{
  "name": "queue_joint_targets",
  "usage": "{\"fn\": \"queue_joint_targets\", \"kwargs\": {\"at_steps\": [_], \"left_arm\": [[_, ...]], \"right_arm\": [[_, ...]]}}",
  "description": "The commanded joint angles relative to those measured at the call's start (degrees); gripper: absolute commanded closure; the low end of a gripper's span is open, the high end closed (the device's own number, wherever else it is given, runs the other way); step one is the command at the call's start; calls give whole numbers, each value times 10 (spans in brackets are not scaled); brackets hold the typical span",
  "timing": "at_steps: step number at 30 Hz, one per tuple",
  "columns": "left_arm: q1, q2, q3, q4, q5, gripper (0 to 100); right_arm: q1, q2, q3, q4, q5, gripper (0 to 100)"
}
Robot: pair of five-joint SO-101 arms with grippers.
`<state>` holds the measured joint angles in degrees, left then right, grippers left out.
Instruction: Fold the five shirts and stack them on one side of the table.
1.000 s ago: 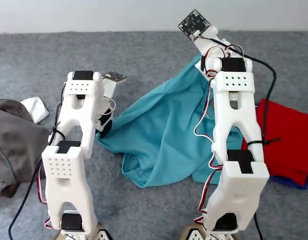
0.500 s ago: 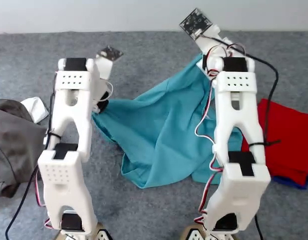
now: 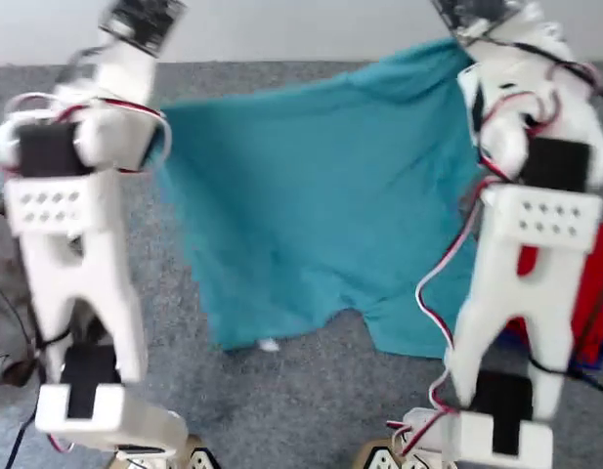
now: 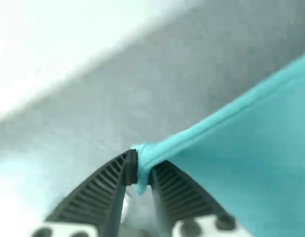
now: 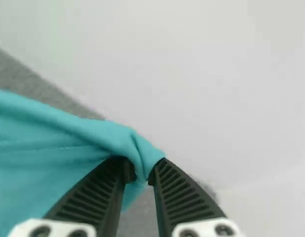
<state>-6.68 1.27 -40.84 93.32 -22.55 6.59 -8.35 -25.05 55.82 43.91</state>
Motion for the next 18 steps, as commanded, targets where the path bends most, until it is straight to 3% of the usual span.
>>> {"fn": "queue_joint_targets", "kwargs": {"at_steps": [1, 18], "left_arm": [[-38, -53, -51, -52, -2, 987], [-57, -162, -225, -68, -6, 987]], "right_arm": [[40, -67, -26, -29, 29, 989], [61, -284, -26, -58, 122, 988]]}}
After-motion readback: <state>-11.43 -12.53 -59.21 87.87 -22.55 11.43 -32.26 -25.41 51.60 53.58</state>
